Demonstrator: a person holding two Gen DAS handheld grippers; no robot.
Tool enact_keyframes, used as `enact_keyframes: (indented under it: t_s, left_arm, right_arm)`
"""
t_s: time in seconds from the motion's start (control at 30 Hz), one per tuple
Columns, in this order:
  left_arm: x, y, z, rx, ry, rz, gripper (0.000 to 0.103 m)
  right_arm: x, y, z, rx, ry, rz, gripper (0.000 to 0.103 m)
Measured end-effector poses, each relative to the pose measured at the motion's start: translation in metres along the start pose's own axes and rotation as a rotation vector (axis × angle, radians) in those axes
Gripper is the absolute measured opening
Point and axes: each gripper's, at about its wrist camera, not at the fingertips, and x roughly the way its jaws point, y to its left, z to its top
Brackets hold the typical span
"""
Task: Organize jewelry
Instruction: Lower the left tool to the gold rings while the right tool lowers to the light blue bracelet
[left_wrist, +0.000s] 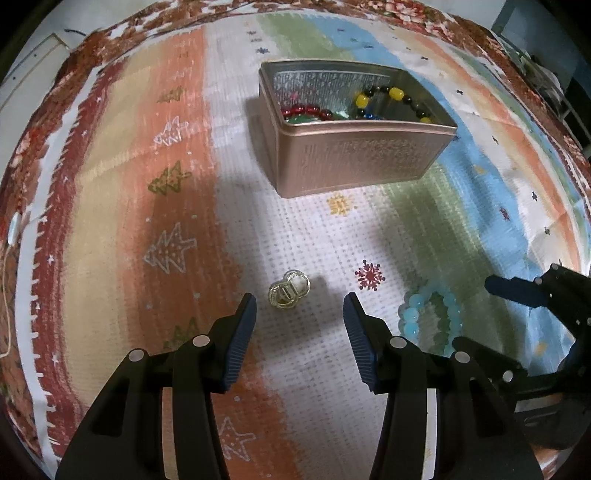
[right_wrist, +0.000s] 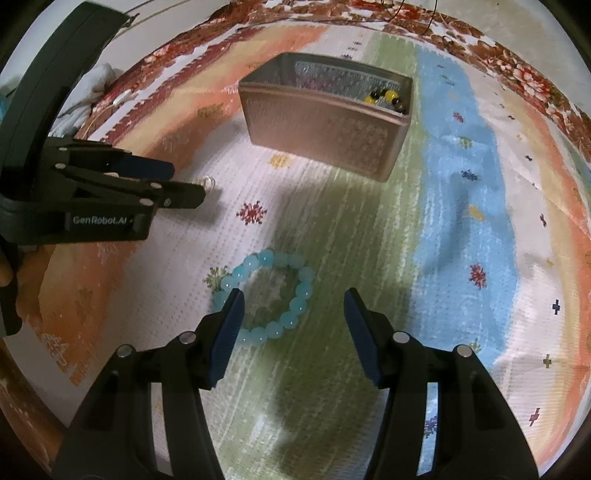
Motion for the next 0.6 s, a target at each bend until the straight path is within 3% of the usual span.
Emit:
enact_keyframes:
  t_s: [0.4, 0.5, 0.6]
  left_arm:
    - [0.016, -0.001, 0.004, -0.012, 0.032, -0.001, 0.049]
    - [0.017, -0.001, 0.005, -0.012, 0.034, 0.001, 0.049]
    - [0.019, -0.002, 0.005, -0.001, 0.037, 0.019, 0.042]
  right_arm:
    - [0.015, 0.003, -0.005, -0.012, 0.062, 0.005, 0.053]
    - [0.017, 0.005, -0.006, -0.019, 0.067, 0.005, 0.048]
    - [0.018, 0.007, -0.006, -0.019, 0.067, 0.003, 0.042]
